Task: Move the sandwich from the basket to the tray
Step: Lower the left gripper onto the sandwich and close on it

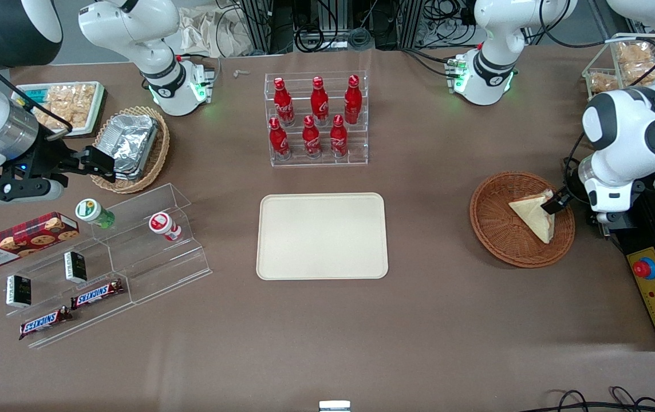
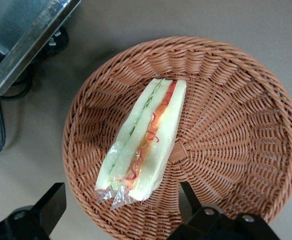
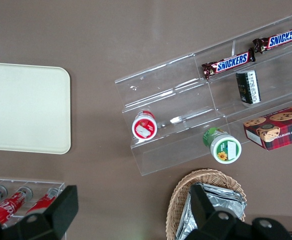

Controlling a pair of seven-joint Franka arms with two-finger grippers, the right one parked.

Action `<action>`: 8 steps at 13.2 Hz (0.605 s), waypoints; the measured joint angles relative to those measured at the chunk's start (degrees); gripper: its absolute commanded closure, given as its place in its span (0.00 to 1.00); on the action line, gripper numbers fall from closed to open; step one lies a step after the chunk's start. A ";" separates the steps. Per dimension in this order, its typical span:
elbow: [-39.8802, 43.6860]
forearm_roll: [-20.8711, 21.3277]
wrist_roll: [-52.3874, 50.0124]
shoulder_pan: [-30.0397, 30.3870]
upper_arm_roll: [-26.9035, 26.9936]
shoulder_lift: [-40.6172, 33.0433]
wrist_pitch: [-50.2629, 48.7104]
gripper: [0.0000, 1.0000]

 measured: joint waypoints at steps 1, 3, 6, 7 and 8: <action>-0.50 -0.01 -0.12 0.00 0.00 0.43 1.15 0.00; -2.28 -0.07 -0.26 0.01 0.01 1.39 4.58 0.00; -4.06 -0.35 -0.40 0.06 1.24 3.57 7.69 0.00; -4.16 -0.42 -0.40 0.08 1.65 4.50 8.79 0.00; -4.17 -0.51 -0.40 0.08 1.82 5.42 9.82 0.01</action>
